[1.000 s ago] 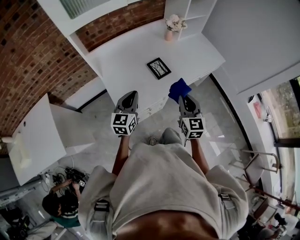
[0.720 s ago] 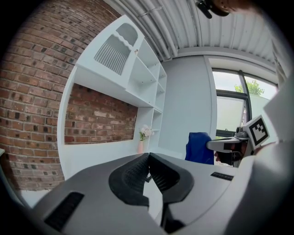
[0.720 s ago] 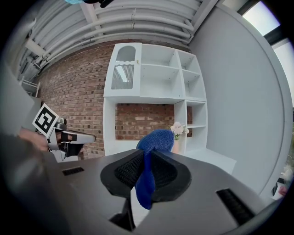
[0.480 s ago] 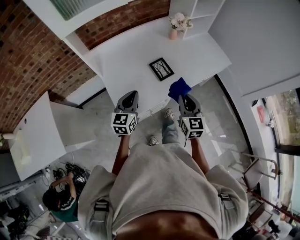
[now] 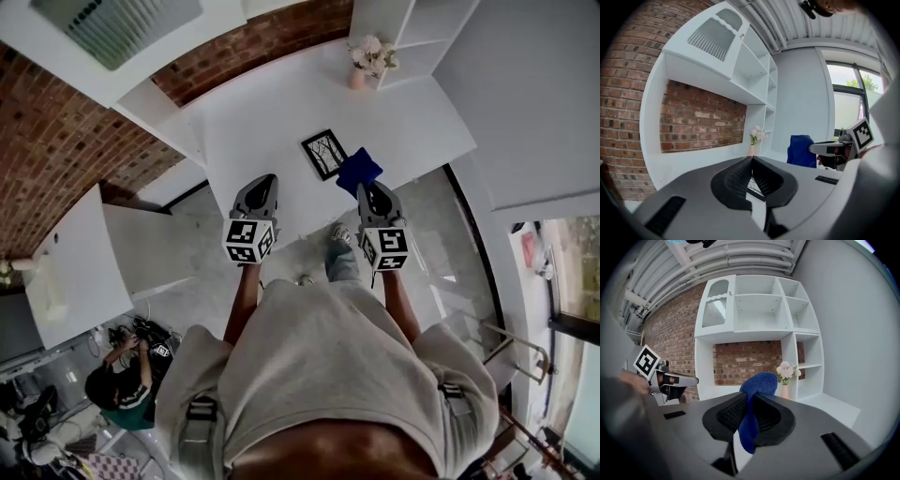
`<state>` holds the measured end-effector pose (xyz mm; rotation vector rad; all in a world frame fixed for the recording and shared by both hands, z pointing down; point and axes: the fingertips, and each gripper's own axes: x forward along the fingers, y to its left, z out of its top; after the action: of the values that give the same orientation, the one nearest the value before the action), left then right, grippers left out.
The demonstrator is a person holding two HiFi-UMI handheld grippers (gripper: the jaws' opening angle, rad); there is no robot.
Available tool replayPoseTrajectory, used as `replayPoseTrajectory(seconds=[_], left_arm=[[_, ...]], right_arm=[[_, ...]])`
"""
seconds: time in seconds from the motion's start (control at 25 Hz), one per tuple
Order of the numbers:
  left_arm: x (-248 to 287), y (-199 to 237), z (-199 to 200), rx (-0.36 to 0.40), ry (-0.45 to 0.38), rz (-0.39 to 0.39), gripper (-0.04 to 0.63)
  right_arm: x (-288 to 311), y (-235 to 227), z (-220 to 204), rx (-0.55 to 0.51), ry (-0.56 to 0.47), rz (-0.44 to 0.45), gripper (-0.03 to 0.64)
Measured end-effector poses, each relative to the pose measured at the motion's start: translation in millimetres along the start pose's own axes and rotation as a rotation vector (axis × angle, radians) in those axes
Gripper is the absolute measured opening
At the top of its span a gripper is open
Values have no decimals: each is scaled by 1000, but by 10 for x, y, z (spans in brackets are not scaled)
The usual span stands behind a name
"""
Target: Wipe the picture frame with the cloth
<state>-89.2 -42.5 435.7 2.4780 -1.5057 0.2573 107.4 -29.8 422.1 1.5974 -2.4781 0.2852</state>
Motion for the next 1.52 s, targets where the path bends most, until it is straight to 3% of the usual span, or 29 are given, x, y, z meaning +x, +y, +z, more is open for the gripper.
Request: replayPoseTrajectory(seconds=[0.32,0.56,1.0,1.24,1.52], left_arm=[[580,88,238,-23,10,96,15],[912,167,300,-35,31,179,15],[1141,140,70,-80,99,269,17],[1250,166,-122,-139,143,256,17],[1428,-59,-552,-194,244,129,17]], right_arm=[[640,-488,277,-8,3,105,58],[1096,-793,255,-14,20,191,58],[1500,-918,137,-17,60,322,58],[1587,-886,1,-18,102,347,60],[1564,-880,-103,-14,134,318,58]])
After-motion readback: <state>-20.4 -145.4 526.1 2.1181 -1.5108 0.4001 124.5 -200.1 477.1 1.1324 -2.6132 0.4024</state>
